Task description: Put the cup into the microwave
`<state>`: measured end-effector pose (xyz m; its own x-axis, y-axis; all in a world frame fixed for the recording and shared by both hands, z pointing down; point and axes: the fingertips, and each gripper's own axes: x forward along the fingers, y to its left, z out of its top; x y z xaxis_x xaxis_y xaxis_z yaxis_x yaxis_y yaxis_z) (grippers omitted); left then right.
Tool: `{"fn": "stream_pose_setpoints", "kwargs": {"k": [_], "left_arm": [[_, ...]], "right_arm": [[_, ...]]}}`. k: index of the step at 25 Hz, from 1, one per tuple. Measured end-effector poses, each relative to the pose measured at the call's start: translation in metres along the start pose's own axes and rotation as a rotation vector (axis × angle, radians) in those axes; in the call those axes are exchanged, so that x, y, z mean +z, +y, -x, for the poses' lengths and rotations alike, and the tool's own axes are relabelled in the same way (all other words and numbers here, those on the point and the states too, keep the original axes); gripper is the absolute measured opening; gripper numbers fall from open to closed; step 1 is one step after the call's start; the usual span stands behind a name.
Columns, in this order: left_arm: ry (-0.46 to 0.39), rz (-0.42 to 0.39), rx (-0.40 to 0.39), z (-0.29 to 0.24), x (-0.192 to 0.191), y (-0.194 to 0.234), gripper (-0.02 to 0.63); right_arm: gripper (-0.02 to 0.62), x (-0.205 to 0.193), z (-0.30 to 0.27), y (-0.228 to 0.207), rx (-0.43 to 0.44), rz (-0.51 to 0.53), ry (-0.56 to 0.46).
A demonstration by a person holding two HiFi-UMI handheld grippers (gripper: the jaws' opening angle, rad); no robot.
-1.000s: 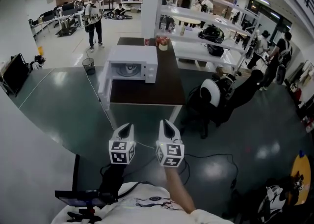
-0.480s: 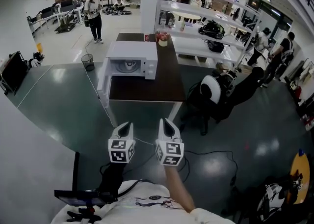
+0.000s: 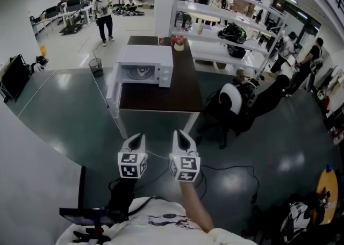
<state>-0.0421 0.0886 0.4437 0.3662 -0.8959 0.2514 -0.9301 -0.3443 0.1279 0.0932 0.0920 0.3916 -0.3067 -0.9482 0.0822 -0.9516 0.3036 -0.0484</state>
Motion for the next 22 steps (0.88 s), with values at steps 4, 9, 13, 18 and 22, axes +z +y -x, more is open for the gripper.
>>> {"fn": "stream_pose_setpoints", "kwargs": {"k": [4,9,13,18,22], "left_arm": [[0.001,0.000,-0.003,0.001,-0.001,0.000,-0.003],[0.008,-0.002,-0.005,0.000,-0.003,-0.001,-0.003],[0.016,-0.002,-0.010,0.001,-0.006,-0.002,-0.003],[0.020,0.000,-0.009,0.001,-0.008,-0.002,-0.003],[0.032,0.006,-0.007,0.005,-0.014,-0.001,-0.003]], "right_arm": [[-0.002,0.000,0.001,0.000,0.001,-0.001,0.000],[-0.002,-0.002,0.001,0.001,0.002,-0.002,0.005],[-0.002,-0.005,0.002,0.001,0.003,-0.007,0.012],[-0.002,-0.009,0.001,0.001,0.005,-0.011,0.019],[-0.002,-0.015,0.004,0.004,0.005,-0.018,0.033]]}}
